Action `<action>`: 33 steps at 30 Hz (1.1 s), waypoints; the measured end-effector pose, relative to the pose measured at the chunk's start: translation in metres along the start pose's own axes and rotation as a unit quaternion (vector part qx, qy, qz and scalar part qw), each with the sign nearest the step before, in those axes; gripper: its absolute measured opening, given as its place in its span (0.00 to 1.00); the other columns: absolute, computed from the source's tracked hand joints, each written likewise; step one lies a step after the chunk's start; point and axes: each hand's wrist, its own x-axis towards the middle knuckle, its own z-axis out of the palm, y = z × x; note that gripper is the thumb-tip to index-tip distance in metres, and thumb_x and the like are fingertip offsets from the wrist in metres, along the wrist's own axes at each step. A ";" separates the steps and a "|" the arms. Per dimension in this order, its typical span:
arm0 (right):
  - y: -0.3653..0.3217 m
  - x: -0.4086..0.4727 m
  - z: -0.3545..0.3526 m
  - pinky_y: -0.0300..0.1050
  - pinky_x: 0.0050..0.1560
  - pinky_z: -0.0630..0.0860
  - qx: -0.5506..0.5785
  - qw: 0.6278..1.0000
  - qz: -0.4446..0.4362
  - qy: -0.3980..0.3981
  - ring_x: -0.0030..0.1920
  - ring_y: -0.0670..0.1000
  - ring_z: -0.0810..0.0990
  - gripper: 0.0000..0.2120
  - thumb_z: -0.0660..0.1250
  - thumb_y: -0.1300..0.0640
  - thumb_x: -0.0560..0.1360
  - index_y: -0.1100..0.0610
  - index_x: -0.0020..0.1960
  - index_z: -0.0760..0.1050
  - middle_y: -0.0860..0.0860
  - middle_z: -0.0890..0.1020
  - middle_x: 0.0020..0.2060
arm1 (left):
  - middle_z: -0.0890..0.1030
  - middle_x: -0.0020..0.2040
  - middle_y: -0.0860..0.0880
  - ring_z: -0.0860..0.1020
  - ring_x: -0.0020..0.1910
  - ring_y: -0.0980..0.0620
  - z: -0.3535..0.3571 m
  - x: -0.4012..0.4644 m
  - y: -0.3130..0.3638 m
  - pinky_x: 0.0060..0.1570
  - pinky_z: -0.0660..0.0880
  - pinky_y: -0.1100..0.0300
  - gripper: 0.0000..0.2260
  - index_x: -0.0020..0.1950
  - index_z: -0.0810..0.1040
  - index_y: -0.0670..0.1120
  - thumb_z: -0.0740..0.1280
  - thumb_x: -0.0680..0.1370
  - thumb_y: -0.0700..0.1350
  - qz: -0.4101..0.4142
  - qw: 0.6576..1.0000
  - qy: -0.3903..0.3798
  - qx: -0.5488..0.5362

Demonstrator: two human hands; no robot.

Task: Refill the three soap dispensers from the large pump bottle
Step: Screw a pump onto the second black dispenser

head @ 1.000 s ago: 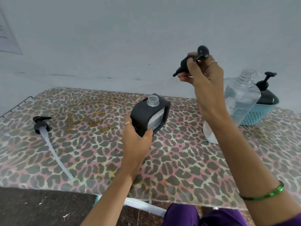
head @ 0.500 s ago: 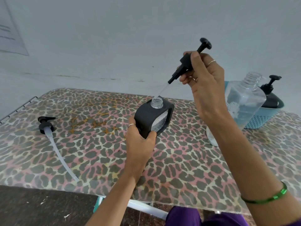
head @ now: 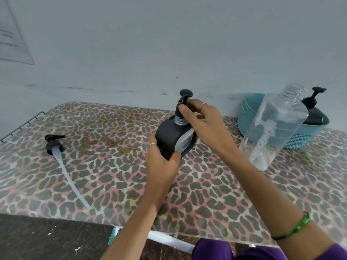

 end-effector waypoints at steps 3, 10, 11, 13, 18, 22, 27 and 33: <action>0.004 -0.002 0.001 0.34 0.46 0.75 0.009 1.000 -0.009 0.001 0.46 0.40 0.81 0.09 0.64 0.50 0.79 0.51 0.56 0.80 0.46 0.84 0.45 | 0.79 0.46 0.51 0.78 0.41 0.52 0.000 0.001 -0.001 0.39 0.78 0.56 0.19 0.47 0.69 0.66 0.66 0.67 0.41 0.003 1.000 0.002 -0.001; 0.008 -0.005 0.005 0.31 0.51 0.71 0.003 0.999 0.019 0.026 0.51 0.42 0.78 0.14 0.72 0.47 0.73 0.53 0.54 0.78 0.46 0.81 0.50 | 0.79 0.47 0.57 0.79 0.43 0.60 0.000 0.001 -0.002 0.39 0.79 0.63 0.20 0.49 0.69 0.66 0.67 0.68 0.42 0.006 1.000 -0.002 -0.005; 0.008 -0.005 0.005 0.27 0.48 0.69 -0.001 0.999 0.024 0.029 0.50 0.40 0.77 0.14 0.73 0.46 0.72 0.52 0.53 0.77 0.45 0.81 0.49 | 0.79 0.47 0.55 0.79 0.44 0.58 0.000 0.000 -0.002 0.40 0.80 0.60 0.20 0.50 0.69 0.65 0.66 0.68 0.42 0.004 1.000 -0.003 -0.005; 0.006 -0.006 0.005 0.22 0.46 0.66 -0.023 0.999 0.025 0.020 0.50 0.36 0.74 0.16 0.73 0.44 0.71 0.50 0.52 0.73 0.42 0.78 0.49 | 0.79 0.46 0.57 0.79 0.43 0.57 -0.001 0.000 -0.002 0.38 0.79 0.60 0.19 0.49 0.69 0.65 0.66 0.68 0.42 0.003 1.000 -0.005 -0.007; 0.003 -0.014 -0.001 0.19 0.52 0.63 0.009 1.000 -0.020 -0.013 0.57 0.30 0.73 0.19 0.70 0.52 0.75 0.43 0.63 0.68 0.39 0.77 0.55 | 0.80 0.46 0.59 0.80 0.44 0.60 0.000 0.000 0.000 0.37 0.76 0.68 0.21 0.51 0.70 0.64 0.66 0.69 0.39 0.008 1.000 -0.005 -0.025; 0.005 -0.011 -0.002 0.19 0.51 0.65 0.015 0.999 -0.018 -0.022 0.52 0.26 0.74 0.18 0.66 0.61 0.77 0.54 0.66 0.75 0.39 0.80 0.52 | 0.79 0.47 0.56 0.80 0.43 0.59 0.000 -0.001 -0.002 0.38 0.77 0.67 0.22 0.51 0.69 0.64 0.67 0.69 0.38 0.004 1.000 -0.004 -0.023; 0.005 -0.008 0.000 0.24 0.52 0.70 0.025 1.000 -0.003 0.016 0.52 0.40 0.79 0.13 0.73 0.58 0.72 0.54 0.56 0.79 0.43 0.83 0.50 | 0.80 0.46 0.59 0.80 0.44 0.59 -0.001 -0.001 -0.001 0.39 0.77 0.65 0.21 0.51 0.70 0.65 0.67 0.69 0.39 0.002 1.000 -0.010 -0.025; 0.002 -0.005 0.012 0.26 0.42 0.70 0.028 0.997 0.008 0.065 0.45 0.42 0.78 0.17 0.78 0.54 0.68 0.54 0.49 0.72 0.45 0.79 0.43 | 0.79 0.45 0.59 0.80 0.43 0.59 -0.001 -0.001 0.000 0.38 0.78 0.64 0.21 0.49 0.70 0.68 0.66 0.68 0.41 -0.004 1.000 -0.009 -0.026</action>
